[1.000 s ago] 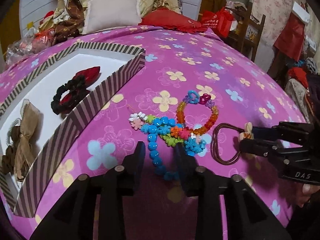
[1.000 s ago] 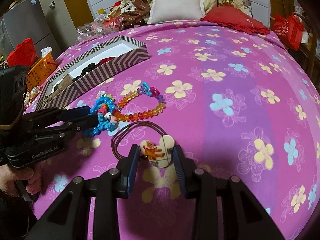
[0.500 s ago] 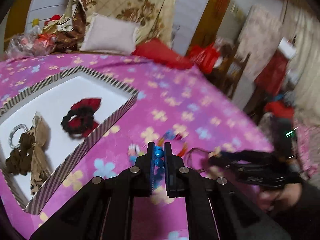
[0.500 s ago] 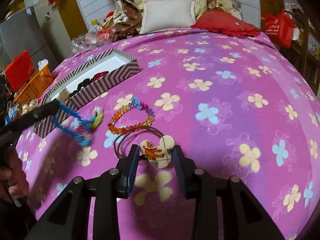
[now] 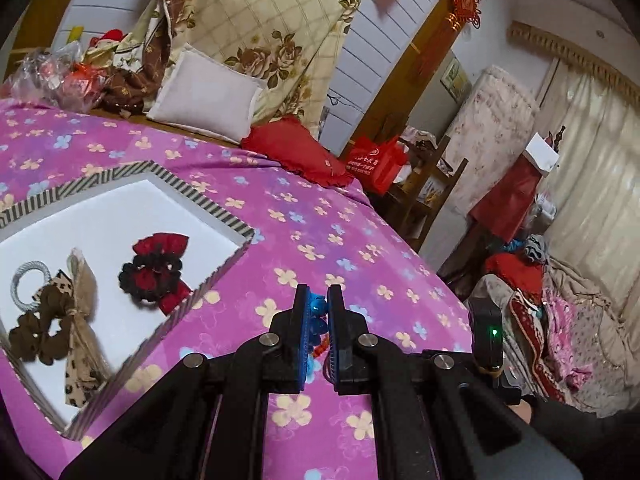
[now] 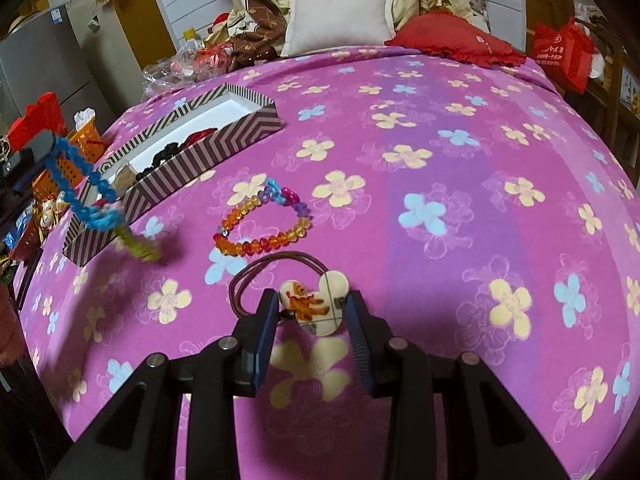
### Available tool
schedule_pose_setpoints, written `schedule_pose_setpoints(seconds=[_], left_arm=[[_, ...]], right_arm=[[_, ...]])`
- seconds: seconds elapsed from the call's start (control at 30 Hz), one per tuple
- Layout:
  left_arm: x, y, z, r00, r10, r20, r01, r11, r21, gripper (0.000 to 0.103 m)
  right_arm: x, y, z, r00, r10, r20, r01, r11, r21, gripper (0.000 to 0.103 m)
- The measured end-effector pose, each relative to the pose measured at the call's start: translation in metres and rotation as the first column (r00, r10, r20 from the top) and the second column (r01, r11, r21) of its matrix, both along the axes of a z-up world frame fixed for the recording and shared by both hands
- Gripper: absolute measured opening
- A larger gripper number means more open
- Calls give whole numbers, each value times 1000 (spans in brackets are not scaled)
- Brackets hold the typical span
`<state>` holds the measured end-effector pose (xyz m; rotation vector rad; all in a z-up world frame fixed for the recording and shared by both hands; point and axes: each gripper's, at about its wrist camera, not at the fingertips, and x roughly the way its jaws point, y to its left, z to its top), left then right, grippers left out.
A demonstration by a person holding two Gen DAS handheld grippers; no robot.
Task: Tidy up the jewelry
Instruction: 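Carry the blue bracelet toward the white box with the left tool while the right tool carries the heart clip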
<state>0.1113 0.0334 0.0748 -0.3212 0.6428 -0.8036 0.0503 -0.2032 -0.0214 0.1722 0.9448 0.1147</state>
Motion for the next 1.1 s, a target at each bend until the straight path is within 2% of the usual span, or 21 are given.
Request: schedule_pose_setpoints(seconds=[0.07,0.13,0.17,0.2,0.23,0.27,0.3,0.33,0.4,0.47,0.57,0.63,0.67,0.73,0.8,0.83,0.87,0.93,0.97,1.03,1.1], left_arm=[[-2,2,3,1000,-13,2,13,999,-29,11],[-4,0,6,999,-29,23,29,999,-23,11],[-4,0,7,999,-38,7,38,999,-38,11],[-8,0,10,998,-62,27,63,996,-61,10],[-10,-2,10,995,-68,69,71,997,-39,10],[-3,-4,2,998,-41,39,40,999,6,11],[9,-3,-12,999,-6,-33,6,1000,22,11],[12,-3,-19,998,10,-55,-9,1000,26,11],[8,-8,-16,999,1,-33,0,999,54,11],[4,-10,-11,1000,-17,-13,18,999,45,11],[5,-13,-16,999,-22,-33,24,998,57,11],[3,-12,-13,998,-40,-48,42,999,23,11],[-4,-12,-4,998,-62,-8,62,998,2,11],[-8,-15,2,997,-66,26,65,998,25,11],[-2,-7,-5,998,-56,-38,55,998,-39,11],[-4,-4,-3,998,-56,-24,55,997,-53,11],[-5,-4,0,999,-44,6,44,999,-31,11],[7,-6,-18,997,-25,-76,26,1000,6,11],[6,-9,-22,996,-17,-86,20,999,37,11],[-5,-16,-15,998,-52,-22,53,996,67,11],[6,-24,-36,996,-14,-88,27,989,147,11]], right_arm=[[1,1,-1,1000,4,-2,-4,1000,-2,36],[1,2,-2,1000,7,-3,-7,1000,-4,36],[1,2,-2,1000,7,-5,-7,1000,-5,36],[1,2,-3,1000,7,-8,-7,1000,-6,36],[2,2,-4,1000,5,-12,-5,1000,-6,36],[1,1,-5,1000,4,-11,-4,1000,-4,36],[2,1,-5,1000,5,-12,-5,1000,-4,36],[2,1,-5,1000,4,-13,-4,1000,-3,36],[0,1,-4,1000,1,-11,-1,1000,4,36],[0,0,-4,1000,1,-11,-1,1000,2,36],[0,0,-4,1000,2,-11,-2,1000,4,36],[1,1,-5,1000,5,-12,-5,1000,3,36],[1,1,-5,1000,5,-12,-5,1000,3,36],[1,2,-5,1000,9,-12,-9,1000,0,36],[1,3,-5,1000,13,-10,-13,1000,-8,36],[1,3,-5,1000,12,-11,-13,1000,-8,36],[1,3,-5,1000,13,-10,-13,1000,-6,36],[2,4,-5,1000,15,-9,-15,1000,-11,36],[2,4,-5,1000,16,-9,-16,1000,-12,36],[2,4,-5,1000,13,-10,-13,1000,-4,36],[2,4,-5,1000,18,-9,-18,1000,-9,36]])
